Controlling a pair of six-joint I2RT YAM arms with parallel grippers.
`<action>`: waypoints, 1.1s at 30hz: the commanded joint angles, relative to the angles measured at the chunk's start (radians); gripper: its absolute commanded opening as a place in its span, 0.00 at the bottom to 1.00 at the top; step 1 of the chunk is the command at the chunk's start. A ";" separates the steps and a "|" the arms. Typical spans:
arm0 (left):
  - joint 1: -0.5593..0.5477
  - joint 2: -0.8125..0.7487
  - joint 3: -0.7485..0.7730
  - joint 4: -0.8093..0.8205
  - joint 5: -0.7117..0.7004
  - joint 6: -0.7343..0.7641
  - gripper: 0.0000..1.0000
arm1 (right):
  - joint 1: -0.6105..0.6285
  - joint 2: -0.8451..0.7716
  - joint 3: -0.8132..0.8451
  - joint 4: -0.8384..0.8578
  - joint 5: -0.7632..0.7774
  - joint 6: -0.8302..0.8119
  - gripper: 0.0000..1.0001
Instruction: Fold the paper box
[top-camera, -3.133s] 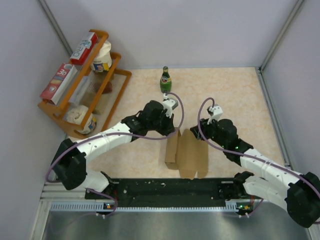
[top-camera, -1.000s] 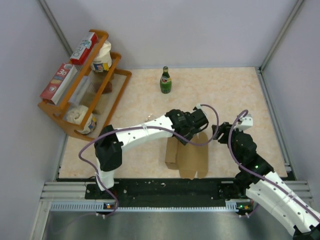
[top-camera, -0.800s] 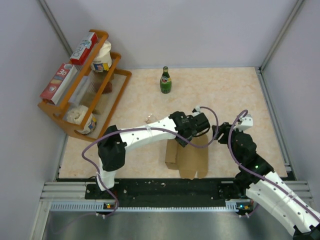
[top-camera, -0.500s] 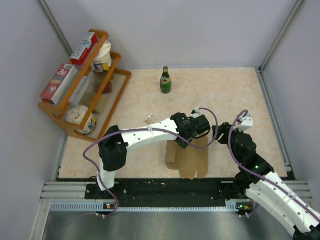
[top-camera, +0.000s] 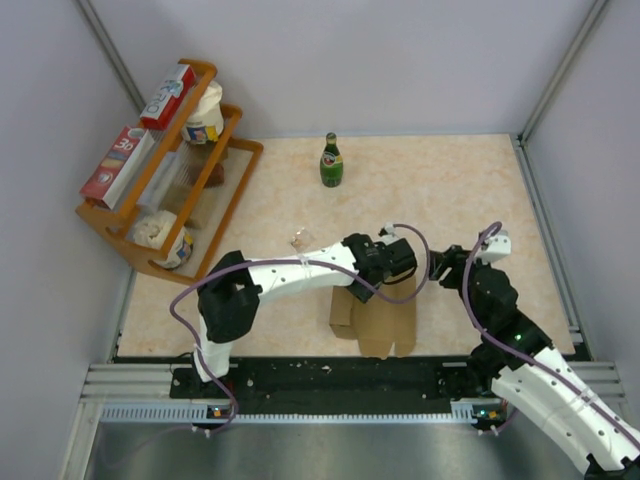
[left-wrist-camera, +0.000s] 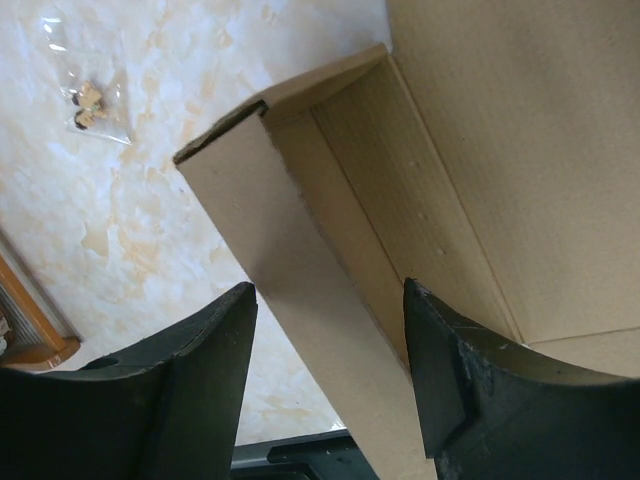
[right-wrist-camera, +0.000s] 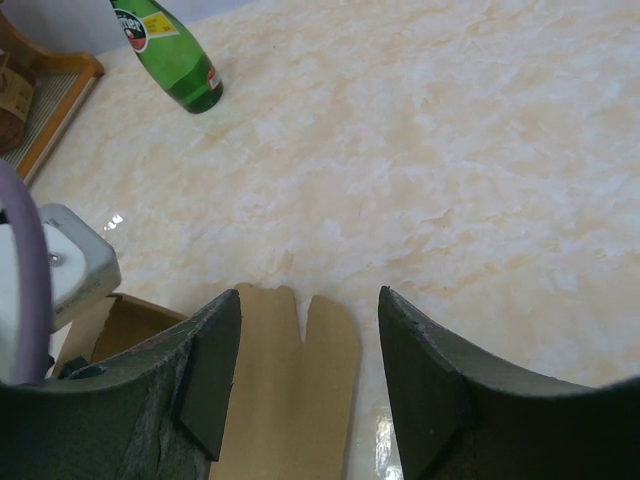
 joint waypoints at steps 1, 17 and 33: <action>-0.004 -0.028 -0.063 0.066 0.008 -0.023 0.63 | -0.004 -0.009 0.084 -0.002 0.012 -0.007 0.57; 0.047 -0.183 -0.298 0.290 0.135 -0.041 0.49 | -0.004 -0.018 0.141 -0.026 -0.005 -0.001 0.57; 0.211 -0.240 -0.556 0.718 0.437 -0.084 0.48 | -0.006 0.031 0.267 -0.151 -0.066 -0.018 0.59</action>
